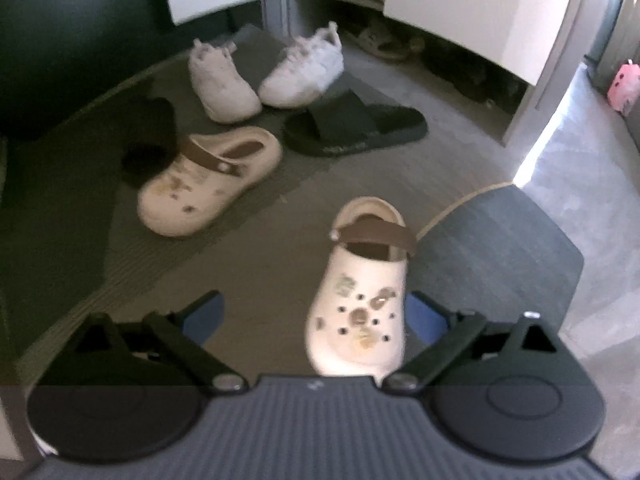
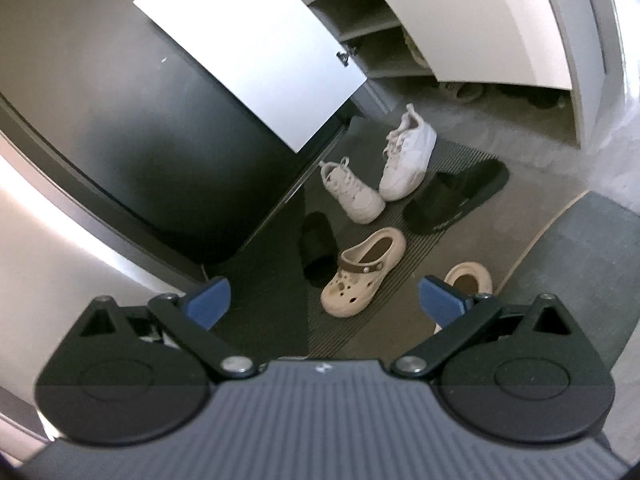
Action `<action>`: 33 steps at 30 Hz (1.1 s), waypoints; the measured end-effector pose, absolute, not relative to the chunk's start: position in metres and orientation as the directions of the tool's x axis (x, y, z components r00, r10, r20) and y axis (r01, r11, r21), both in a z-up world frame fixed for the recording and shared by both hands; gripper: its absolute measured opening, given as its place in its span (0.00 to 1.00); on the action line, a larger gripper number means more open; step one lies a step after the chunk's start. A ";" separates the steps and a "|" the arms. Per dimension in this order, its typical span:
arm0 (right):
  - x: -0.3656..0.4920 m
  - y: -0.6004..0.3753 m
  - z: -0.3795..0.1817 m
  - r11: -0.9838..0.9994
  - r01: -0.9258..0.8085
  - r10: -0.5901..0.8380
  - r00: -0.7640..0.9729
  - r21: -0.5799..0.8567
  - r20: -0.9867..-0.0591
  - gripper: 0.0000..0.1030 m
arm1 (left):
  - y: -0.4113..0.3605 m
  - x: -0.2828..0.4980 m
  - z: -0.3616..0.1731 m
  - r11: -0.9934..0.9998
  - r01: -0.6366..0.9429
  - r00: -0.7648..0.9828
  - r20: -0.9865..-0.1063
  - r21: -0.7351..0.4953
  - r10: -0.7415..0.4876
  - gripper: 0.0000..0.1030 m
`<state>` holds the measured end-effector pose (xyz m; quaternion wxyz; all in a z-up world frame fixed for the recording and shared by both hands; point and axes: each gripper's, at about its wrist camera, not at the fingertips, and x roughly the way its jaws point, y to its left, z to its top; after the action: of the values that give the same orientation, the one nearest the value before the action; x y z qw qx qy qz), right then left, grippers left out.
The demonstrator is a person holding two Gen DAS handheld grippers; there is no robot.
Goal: Organize scattered shoes
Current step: 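Open the left tool to release the clog and withdraw, then grasp the white clog by its brown strap with the right tool and lift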
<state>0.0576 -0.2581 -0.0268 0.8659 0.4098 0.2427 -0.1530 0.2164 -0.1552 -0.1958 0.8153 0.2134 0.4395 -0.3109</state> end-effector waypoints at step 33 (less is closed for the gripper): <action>0.015 -0.262 -0.015 0.775 0.385 -0.067 0.839 0.501 -0.540 1.00 | -0.071 0.129 0.063 0.826 0.563 0.643 -0.632 0.008 -0.433 1.00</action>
<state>0.0147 -0.2622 -0.0149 0.9069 0.3112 0.2552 -0.1247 0.1293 -0.0715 0.0626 0.9007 0.1022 0.3192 -0.2765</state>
